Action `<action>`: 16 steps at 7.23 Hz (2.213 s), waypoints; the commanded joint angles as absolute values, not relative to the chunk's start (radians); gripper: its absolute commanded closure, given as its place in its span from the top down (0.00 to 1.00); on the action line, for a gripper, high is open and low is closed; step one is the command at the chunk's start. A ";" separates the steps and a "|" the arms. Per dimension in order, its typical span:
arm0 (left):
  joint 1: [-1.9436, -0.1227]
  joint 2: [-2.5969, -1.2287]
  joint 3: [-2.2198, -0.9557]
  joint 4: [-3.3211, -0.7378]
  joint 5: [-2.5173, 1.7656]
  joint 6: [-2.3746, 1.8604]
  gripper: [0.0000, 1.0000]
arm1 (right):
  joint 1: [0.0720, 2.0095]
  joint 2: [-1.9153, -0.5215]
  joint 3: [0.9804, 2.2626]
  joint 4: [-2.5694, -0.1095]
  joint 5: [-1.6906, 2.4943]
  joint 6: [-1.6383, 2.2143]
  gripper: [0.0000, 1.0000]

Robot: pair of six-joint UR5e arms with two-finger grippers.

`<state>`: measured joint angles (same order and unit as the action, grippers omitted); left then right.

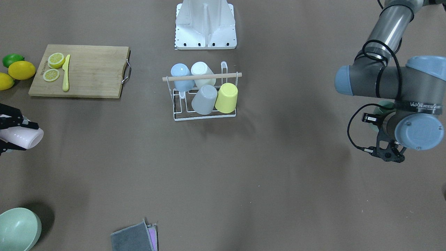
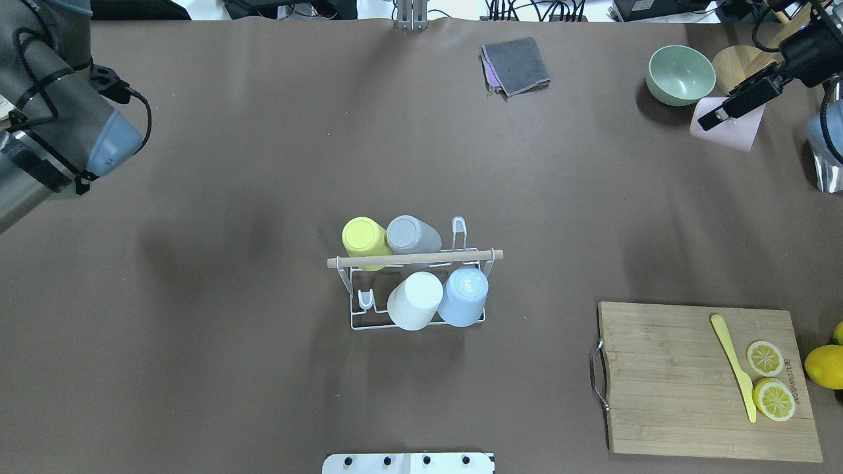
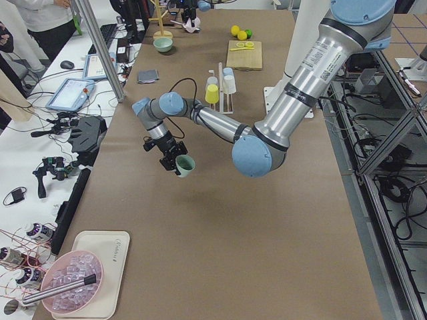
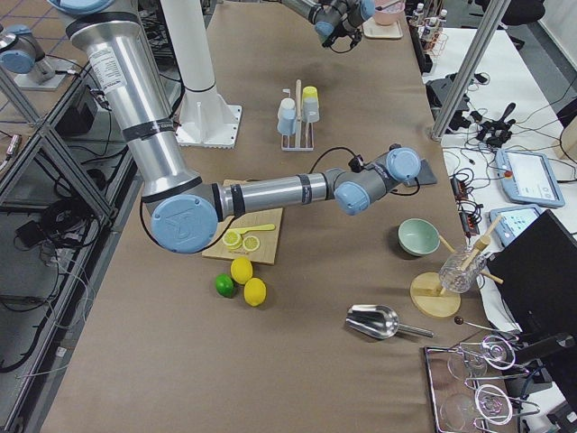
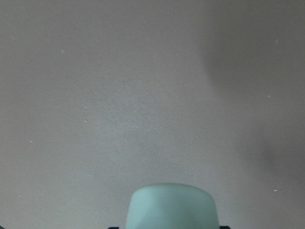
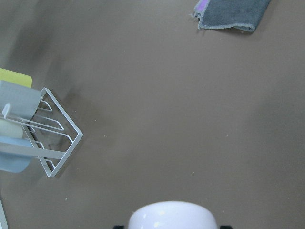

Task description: Place cup on cup holder

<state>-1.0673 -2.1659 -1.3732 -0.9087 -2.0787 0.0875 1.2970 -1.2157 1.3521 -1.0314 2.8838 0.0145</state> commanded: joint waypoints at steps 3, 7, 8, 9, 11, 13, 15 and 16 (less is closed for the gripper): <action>-1.160 -2.221 -1.373 -1.134 -2.086 -0.073 0.47 | 1.307 -1.209 1.350 -0.840 2.907 0.018 0.28; -1.244 -2.206 -1.408 -1.403 -2.089 -0.205 0.47 | 1.305 -1.203 1.350 -0.665 2.898 0.023 0.25; -1.252 -2.195 -1.423 -1.498 -2.104 -0.289 0.47 | 1.305 -1.197 1.351 -0.632 2.896 0.021 0.25; -1.275 -2.200 -1.434 -1.573 -2.121 -0.372 0.47 | 1.301 -1.187 1.350 -0.579 2.881 0.023 0.25; -1.285 -2.197 -1.564 -1.612 -2.122 -0.490 0.47 | 1.287 -1.163 1.359 -0.517 2.875 0.023 0.25; -1.287 -2.168 -1.662 -1.772 -2.118 -0.647 0.47 | 1.261 -1.143 1.361 -0.464 2.872 0.023 0.25; -1.275 -2.143 -1.674 -1.990 -2.112 -0.799 0.47 | 1.237 -1.131 1.362 -0.423 2.882 0.023 0.25; -1.253 -2.143 -1.667 -2.072 -2.109 -0.861 0.47 | 1.215 -1.112 1.361 -0.393 2.873 0.023 0.25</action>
<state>-1.2729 -2.1474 -1.6689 -1.9643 -2.1129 -0.7795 1.2378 -1.1292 1.3611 -0.4245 2.8780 0.0234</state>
